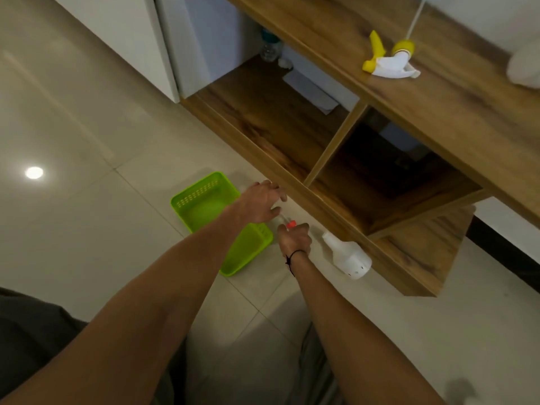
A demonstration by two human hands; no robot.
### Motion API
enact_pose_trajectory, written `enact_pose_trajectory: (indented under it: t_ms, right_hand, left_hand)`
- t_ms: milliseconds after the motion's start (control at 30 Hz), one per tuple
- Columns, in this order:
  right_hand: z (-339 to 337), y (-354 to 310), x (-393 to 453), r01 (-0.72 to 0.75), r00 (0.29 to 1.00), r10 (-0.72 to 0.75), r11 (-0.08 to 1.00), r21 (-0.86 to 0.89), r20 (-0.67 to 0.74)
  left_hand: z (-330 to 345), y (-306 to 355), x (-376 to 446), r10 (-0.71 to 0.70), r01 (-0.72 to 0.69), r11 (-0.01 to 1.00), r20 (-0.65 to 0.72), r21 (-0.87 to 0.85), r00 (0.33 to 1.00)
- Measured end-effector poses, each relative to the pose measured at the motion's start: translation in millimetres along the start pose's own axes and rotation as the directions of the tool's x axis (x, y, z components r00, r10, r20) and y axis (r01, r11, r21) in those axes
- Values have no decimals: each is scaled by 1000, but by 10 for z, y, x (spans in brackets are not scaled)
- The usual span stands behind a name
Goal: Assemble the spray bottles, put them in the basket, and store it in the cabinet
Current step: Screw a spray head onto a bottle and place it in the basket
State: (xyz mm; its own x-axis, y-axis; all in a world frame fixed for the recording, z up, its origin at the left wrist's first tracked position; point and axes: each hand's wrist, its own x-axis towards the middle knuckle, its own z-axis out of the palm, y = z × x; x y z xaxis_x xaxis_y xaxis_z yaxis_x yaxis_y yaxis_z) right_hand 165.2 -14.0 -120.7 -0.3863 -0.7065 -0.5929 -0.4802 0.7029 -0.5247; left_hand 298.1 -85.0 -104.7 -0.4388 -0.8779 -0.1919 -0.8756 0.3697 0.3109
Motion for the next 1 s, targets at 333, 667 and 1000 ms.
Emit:
enact_pose_trajectory:
  t_ms: [333, 667, 1000]
  right_hand:
    - [-312, 339, 291, 193, 951, -279, 873, -449, -134]
    - [-582, 650, 570, 92, 912, -371, 599, -796, -174]
    - [-642, 807, 532, 182, 902, -427, 513, -839, -65]
  left_hand:
    - [460, 430, 420, 210, -280, 914, 249, 293, 945]
    - [629, 537, 600, 166, -299, 876, 345, 379, 924]
    - [566, 334, 493, 82, -110, 975, 148, 192, 986]
